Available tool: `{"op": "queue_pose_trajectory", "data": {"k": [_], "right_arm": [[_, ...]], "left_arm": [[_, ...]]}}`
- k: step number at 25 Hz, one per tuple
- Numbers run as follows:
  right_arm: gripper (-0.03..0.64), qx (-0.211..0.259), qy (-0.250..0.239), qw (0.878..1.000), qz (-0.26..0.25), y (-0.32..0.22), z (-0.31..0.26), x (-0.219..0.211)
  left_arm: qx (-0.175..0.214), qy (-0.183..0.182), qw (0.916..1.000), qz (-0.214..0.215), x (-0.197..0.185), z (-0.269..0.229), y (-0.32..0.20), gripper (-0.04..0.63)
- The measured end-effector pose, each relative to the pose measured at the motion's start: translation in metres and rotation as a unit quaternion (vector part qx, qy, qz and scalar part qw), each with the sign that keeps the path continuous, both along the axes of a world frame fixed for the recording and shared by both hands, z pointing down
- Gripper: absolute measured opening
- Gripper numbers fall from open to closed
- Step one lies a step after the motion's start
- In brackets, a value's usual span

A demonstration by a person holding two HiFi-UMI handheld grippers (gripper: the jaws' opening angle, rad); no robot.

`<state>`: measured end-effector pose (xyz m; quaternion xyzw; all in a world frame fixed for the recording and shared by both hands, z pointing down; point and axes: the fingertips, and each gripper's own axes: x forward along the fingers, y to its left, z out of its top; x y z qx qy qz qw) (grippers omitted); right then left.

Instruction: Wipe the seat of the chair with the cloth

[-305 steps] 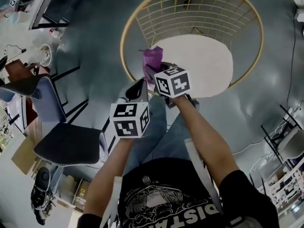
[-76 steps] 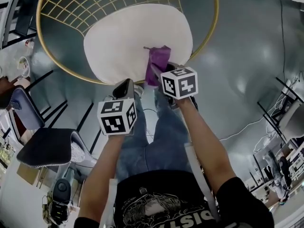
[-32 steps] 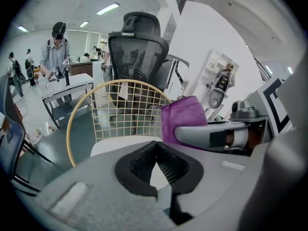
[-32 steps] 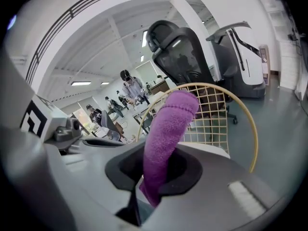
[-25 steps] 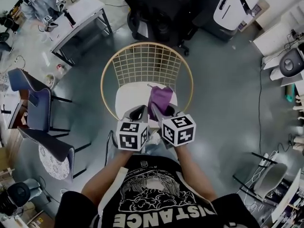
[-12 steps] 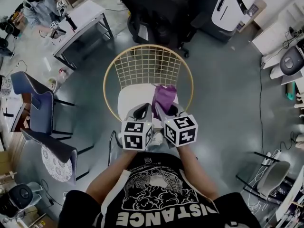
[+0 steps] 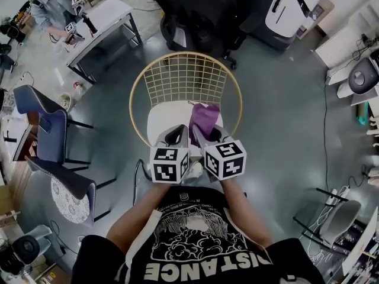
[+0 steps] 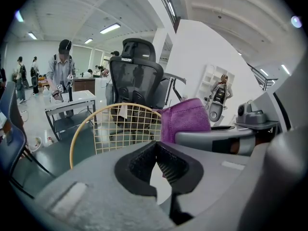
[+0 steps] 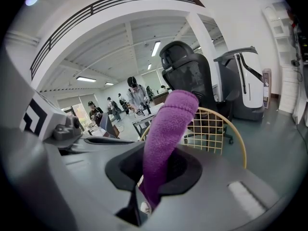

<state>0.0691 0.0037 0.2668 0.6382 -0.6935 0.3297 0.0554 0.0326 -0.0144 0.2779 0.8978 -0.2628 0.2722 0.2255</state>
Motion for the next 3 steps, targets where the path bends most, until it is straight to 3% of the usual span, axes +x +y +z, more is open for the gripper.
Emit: {"op": "queue_pose_trajectory", "data": {"k": [3], "right_arm": [[0.06, 0.0, 0.001, 1.0, 0.001, -0.0003, -0.0003, 0.0014]], "left_arm": [[-0.001, -0.001, 1.0, 0.002, 0.0008, -0.0003, -0.0002, -0.006]]}}
